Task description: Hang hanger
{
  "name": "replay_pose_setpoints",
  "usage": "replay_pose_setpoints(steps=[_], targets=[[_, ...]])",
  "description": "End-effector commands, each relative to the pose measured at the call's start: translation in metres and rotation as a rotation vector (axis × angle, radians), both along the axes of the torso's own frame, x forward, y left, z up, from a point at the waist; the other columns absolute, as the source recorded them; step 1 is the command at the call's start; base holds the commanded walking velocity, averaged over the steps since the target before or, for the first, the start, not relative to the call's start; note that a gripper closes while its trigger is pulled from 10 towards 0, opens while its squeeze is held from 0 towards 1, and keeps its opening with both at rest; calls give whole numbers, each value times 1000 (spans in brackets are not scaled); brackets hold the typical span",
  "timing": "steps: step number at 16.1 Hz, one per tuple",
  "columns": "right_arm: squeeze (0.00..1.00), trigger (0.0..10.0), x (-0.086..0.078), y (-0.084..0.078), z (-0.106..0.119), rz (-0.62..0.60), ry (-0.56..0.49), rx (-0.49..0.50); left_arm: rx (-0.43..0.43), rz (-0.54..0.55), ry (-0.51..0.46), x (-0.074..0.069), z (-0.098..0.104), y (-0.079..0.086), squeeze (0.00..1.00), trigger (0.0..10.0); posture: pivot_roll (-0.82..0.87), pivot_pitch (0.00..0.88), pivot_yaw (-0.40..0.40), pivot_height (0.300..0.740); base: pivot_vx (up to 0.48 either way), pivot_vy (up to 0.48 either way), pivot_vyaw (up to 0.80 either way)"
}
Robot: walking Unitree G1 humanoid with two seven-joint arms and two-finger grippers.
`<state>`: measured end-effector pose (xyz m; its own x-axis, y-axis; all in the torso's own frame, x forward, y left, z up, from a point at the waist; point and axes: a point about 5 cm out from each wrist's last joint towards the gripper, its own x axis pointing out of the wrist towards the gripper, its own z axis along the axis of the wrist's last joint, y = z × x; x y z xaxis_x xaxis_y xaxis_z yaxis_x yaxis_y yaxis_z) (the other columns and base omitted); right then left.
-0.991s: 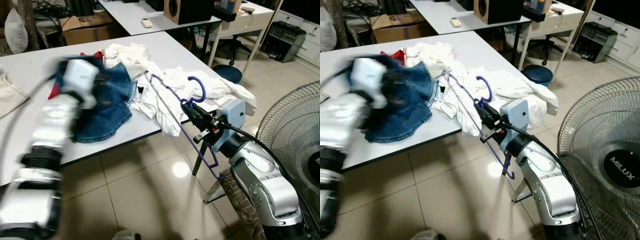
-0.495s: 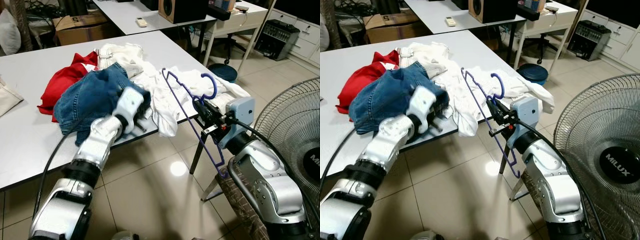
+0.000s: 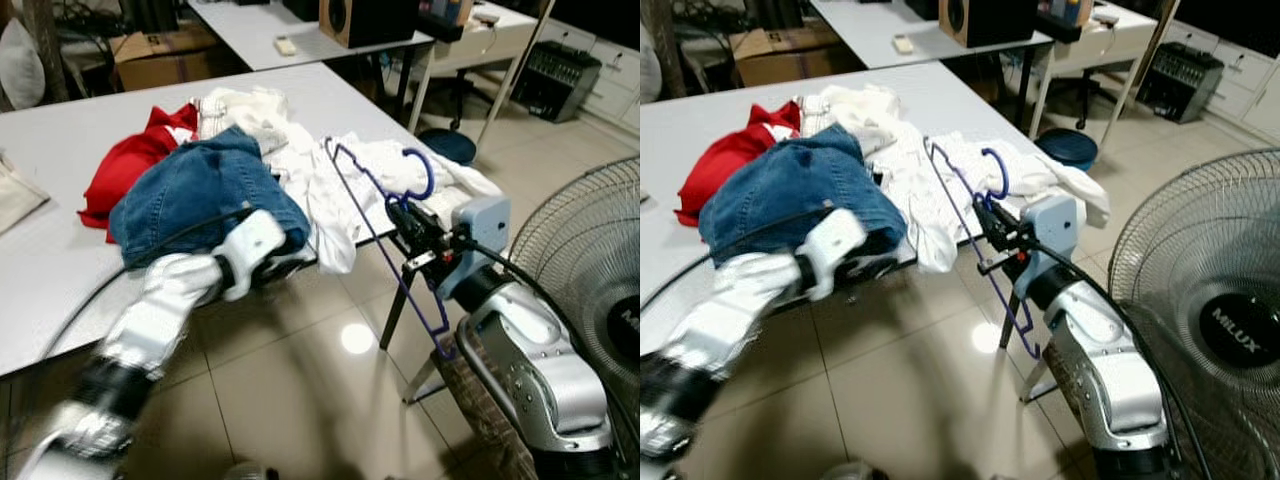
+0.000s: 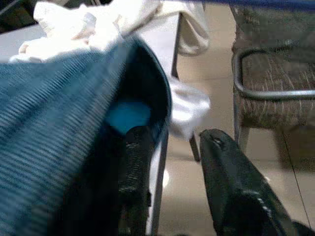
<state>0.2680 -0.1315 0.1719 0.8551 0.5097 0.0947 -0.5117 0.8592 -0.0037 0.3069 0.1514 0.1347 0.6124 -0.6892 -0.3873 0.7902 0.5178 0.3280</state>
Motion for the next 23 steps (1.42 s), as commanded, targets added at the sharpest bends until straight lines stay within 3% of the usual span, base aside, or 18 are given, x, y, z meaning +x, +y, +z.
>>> replay_pose_setpoints(steps=[1,5,7,8,9,10,11,12,13,14,15,16,17,18,19,23], targets=[[0,10000,-1,-1,0,-2,7,-6,-6,-31,12,-8,5,0,1000,10000,-48,0,-9,740,0,0,0],[0,10000,-1,1,0,13,9,-7,52,-27,49,-32,6,21,1000,10000,-42,0,-12,740,0,0,0],[0,10000,-2,3,-1,24,8,-12,56,10,40,-38,11,30,1000,10000,-41,0,-10,740,0,0,0],[0,10000,-3,4,-2,31,10,-12,47,45,9,-40,17,36,141,10000,-39,0,-9,740,0,0,0],[0,10000,-3,5,-4,42,19,-12,43,85,-33,-40,22,40,0,10000,-37,0,-8,740,0,0,0],[0,10000,-4,7,-6,50,20,-26,67,115,-61,-37,22,42,0,10000,-34,0,-8,740,0,0,0],[0,10000,-4,9,-6,58,18,-30,46,204,-75,-28,23,46,0,10000,-32,0,-9,740,0,0,0],[0,10000,-4,9,-6,60,18,-29,37,227,-76,-26,24,47,0,10000,-32,0,-9,740,0,0,0],[0,10000,-2,12,-5,62,10,-17,23,334,-174,1,34,44,1000,10000,-17,0,-27,740,0,0,0],[0,10000,1,13,-4,61,4,-11,-10,411,-273,29,49,34,1000,10000,-12,0,-32,740,0,0,0],[0,10000,3,15,-4,63,3,-10,-85,438,-320,48,61,20,1000,10000,-4,0,-42,740,0,0,0],[0,10000,3,15,-4,63,3,-10,-85,438,-320,48,61,20,1000,10000,-4,0,-42,740,0,0,0],[0,10000,5,17,-3,70,0,-12,-80,322,-227,52,50,-3,1000,10000,-15,0,-29,740,0,0,0],[0,10000,3,20,-1,83,-10,-5,29,116,-59,29,15,-20,1000,10000,-22,0,-23,740,0,0,0],[0,10000,2,21,0,86,-12,-1,40,80,-11,20,5,-22,1000,10000,-22,0,-23,740,0,0,0],[0,10000,-3,24,-2,121,2,58,24,148,-14,17,-9,-8,1000,10000,-12,0,-33,740,0,0,0]])
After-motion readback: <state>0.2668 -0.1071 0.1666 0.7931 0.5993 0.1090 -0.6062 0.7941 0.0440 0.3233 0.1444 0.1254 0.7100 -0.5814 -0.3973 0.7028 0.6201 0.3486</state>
